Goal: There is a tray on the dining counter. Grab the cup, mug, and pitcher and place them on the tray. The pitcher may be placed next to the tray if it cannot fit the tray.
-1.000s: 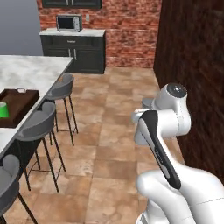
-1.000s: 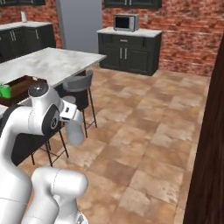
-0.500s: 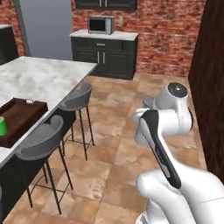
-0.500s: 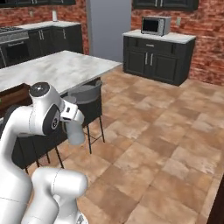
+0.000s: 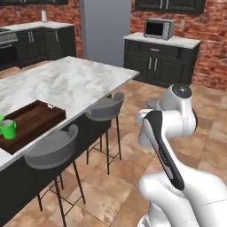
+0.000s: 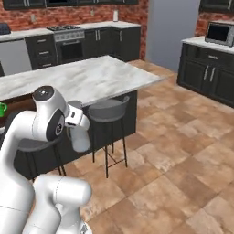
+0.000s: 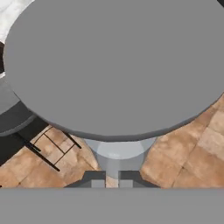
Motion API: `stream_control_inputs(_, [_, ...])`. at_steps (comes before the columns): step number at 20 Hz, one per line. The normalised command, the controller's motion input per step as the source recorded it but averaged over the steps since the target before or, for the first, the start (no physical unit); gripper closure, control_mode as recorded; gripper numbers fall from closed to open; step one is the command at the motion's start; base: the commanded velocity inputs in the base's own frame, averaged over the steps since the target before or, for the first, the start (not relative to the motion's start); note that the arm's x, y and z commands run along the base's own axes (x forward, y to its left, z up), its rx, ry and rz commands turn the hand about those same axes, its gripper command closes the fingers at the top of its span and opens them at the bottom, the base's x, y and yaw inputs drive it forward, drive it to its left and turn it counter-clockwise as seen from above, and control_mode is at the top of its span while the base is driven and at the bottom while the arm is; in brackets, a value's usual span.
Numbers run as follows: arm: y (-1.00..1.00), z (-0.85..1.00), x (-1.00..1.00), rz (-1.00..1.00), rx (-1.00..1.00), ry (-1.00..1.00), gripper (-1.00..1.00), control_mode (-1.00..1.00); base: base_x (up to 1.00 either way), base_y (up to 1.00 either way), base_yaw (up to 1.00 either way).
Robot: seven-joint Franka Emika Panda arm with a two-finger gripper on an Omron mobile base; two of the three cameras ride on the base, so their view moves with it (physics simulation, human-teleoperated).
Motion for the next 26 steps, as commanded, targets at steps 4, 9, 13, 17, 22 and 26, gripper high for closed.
stream_control_inputs(4, [0.00,0.00,0.00,0.00,0.00,0.00,1.00,1.00,0.57,-0.35,0.60])
stream_control_inputs(9, [0.00,0.00,0.00,0.00,0.00,0.00,1.00,1.00,0.44,-0.24,0.63])
stream_control_inputs(13, [0.00,0.00,0.00,0.00,0.00,0.00,1.00,1.00,0.48,-0.06,0.62])
stream_control_inputs(17, [0.00,0.00,0.00,0.00,0.00,0.00,1.00,1.00,0.53,-0.08,0.60])
stream_control_inputs(22, [0.00,0.00,0.00,0.00,0.00,0.00,1.00,1.00,0.62,-0.51,0.47])
stream_control_inputs(26, [0.00,0.00,0.00,0.00,0.00,0.00,1.00,1.00,0.61,-0.77,0.33])
